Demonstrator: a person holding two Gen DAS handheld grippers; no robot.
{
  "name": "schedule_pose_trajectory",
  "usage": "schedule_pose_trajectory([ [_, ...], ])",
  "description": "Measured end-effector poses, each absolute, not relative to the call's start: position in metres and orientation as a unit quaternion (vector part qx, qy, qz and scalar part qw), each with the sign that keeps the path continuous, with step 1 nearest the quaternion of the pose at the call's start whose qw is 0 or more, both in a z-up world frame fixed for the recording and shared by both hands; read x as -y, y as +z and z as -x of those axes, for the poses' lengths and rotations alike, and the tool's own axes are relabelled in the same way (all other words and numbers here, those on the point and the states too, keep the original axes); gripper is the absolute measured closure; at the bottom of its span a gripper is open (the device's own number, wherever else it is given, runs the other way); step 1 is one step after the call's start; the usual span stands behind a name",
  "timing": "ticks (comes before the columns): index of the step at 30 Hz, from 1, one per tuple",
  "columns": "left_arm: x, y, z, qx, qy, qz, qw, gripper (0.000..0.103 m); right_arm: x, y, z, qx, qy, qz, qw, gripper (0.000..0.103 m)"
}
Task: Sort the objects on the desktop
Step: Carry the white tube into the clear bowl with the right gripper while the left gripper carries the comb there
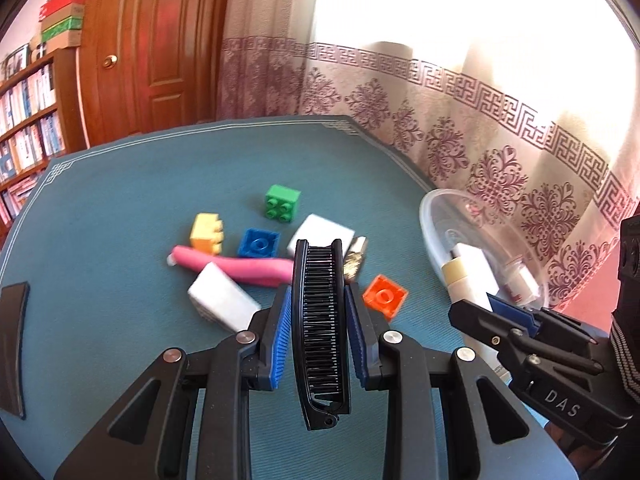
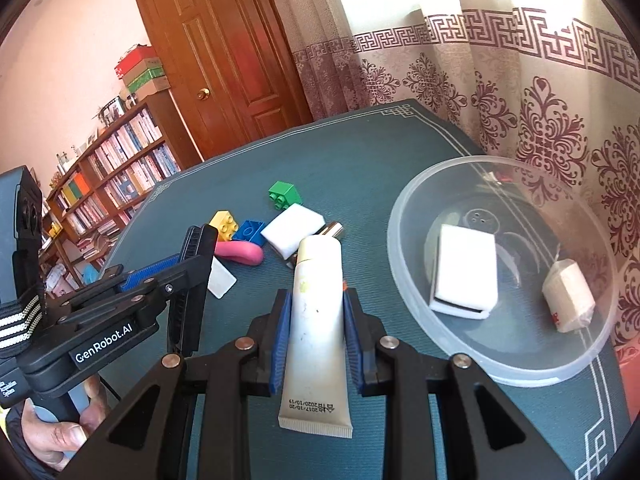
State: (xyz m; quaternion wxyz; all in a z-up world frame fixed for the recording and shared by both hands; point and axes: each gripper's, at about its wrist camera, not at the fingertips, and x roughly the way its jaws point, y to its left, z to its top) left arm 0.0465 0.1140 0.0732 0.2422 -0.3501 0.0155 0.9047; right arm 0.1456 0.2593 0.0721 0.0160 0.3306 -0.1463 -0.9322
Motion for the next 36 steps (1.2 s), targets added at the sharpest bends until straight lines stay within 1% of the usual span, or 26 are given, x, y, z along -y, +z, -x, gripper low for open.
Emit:
schedule_pose_trajectory([
  [17,-0.208,0.085,-0.04,-0.04,0.883,0.347,0.313,0.074,-0.329,0.072,-0.157,0.172,-0.931,-0.317,-0.051,0.074],
  [27,-0.247,0.081,-0.031,-0.059,0.873,0.35,0.335,0.074,-0.355,0.064,-0.153,0.189,-0.925,-0.321,-0.082,0.074],
  [36,-0.269,0.075,-0.018,-0.053,0.863,0.36,0.35,0.074,-0.369,0.058,-0.149,0.2,-0.919,-0.326,-0.097,0.074],
])
